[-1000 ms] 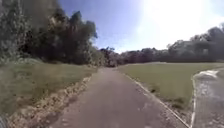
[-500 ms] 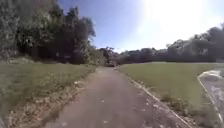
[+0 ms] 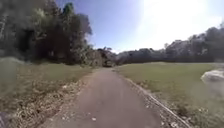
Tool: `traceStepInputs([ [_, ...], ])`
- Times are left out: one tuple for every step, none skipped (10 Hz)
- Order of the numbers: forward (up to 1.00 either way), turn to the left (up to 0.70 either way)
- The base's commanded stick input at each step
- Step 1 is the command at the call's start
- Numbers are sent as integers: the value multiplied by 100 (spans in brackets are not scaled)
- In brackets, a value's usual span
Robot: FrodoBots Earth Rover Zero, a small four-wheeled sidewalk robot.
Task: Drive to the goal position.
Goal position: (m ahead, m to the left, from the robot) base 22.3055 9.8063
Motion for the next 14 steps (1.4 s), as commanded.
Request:
traceStepInputs([
  [100,0],
  [100,0],
  [100,0],
  [100,0],
  [100,0],
  [100,0],
  [100,0],
  [100,0],
  [100,0],
  [100,0],
  [100,27],
  [100,0],
  [100,0],
  [100,0],
])
